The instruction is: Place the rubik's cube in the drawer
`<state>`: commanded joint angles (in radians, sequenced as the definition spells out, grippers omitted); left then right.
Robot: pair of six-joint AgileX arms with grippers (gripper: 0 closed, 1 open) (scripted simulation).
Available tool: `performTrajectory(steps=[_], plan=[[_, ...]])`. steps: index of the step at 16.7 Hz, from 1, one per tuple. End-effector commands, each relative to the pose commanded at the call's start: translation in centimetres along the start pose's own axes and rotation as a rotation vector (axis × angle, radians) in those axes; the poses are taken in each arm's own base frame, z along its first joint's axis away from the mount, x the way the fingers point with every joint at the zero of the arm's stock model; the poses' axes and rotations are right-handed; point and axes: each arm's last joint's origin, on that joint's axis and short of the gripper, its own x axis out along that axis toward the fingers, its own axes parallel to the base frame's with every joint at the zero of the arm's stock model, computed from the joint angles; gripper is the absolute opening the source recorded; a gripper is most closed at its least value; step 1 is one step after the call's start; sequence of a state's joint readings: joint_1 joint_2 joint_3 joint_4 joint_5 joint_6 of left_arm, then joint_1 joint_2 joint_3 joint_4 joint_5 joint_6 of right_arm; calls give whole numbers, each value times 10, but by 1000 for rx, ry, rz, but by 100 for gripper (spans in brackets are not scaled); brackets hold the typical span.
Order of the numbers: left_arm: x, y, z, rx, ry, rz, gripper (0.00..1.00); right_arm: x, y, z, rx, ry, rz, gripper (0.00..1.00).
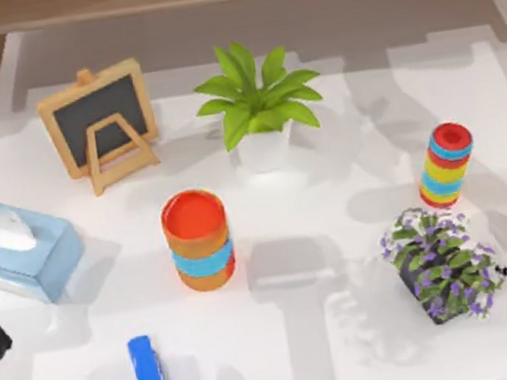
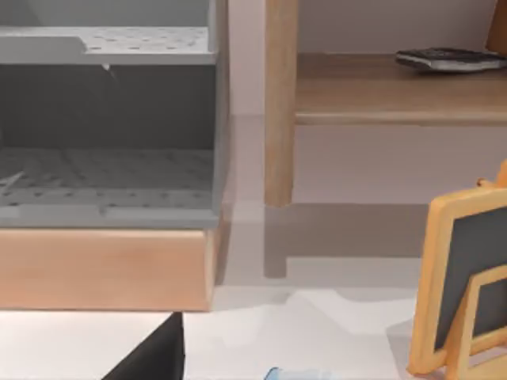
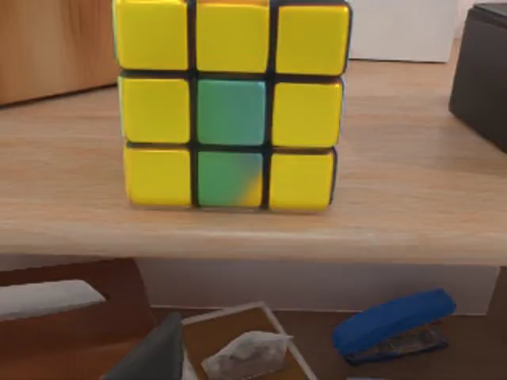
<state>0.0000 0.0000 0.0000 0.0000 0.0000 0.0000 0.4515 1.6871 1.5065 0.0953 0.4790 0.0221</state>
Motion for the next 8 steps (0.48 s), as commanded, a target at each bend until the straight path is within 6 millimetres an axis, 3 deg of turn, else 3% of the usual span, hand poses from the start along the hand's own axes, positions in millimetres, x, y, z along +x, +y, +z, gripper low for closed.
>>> performTrajectory(steps=[4, 8], plan=[[0, 0, 0, 0, 0, 0, 100, 20, 32, 9, 24, -57, 1, 100], [0, 0, 0, 0, 0, 0, 100, 22, 36, 11, 30, -69, 1, 100]])
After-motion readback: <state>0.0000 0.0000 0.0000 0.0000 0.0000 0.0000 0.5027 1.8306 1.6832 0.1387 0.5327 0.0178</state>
